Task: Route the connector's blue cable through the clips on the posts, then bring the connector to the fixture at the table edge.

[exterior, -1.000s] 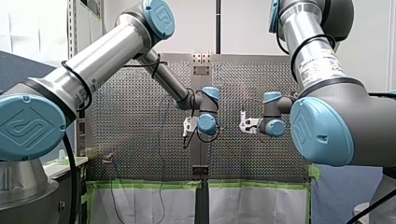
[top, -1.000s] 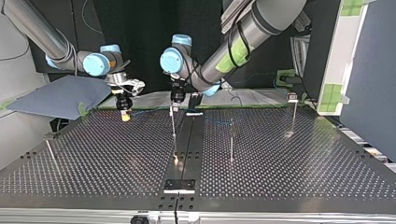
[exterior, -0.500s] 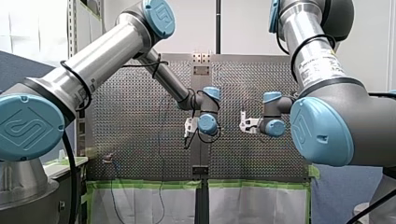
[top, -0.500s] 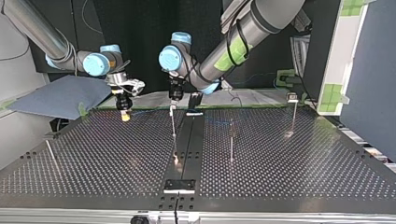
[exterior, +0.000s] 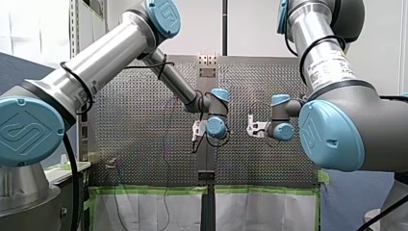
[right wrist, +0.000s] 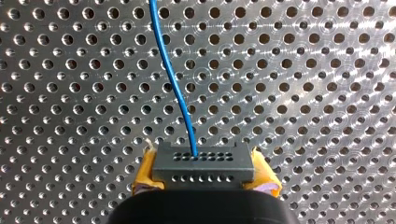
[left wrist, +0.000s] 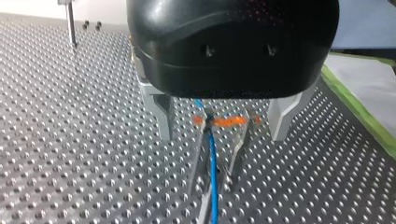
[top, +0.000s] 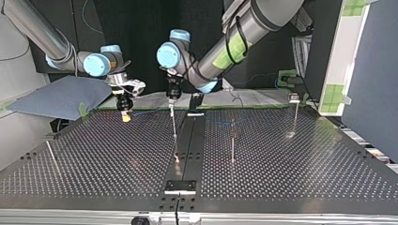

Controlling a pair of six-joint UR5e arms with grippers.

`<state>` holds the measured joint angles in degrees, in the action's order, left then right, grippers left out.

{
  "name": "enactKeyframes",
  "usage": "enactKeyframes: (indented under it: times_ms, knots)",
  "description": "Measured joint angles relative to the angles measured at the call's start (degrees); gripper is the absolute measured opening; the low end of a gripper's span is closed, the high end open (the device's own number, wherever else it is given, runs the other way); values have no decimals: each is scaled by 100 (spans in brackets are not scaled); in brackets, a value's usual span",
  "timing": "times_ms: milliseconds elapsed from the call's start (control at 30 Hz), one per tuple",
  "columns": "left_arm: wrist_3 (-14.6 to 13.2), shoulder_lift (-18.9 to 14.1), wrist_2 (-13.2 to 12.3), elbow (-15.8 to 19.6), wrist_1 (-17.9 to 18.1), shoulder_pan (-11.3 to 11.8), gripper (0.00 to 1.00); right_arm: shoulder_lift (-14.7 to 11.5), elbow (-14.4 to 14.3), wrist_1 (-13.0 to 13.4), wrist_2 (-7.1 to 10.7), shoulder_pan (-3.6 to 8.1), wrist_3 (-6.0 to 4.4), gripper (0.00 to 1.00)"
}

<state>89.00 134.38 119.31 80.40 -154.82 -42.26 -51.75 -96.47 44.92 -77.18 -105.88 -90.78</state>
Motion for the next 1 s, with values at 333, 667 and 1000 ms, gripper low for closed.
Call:
enactKeyframes:
  times_ms: [333, 667, 1000]
  knots:
    - [2, -5, -111, 0, 20, -43, 100, 2, -1, 0, 0, 0, -3, 0]
    - [11, -6, -115, 0, 21, -45, 100, 1, -1, -9, 0, 0, 5, 0]
    - [9, -6, -99, 0, 11, -46, 100, 1, 0, -9, 0, 1, 12, 0]
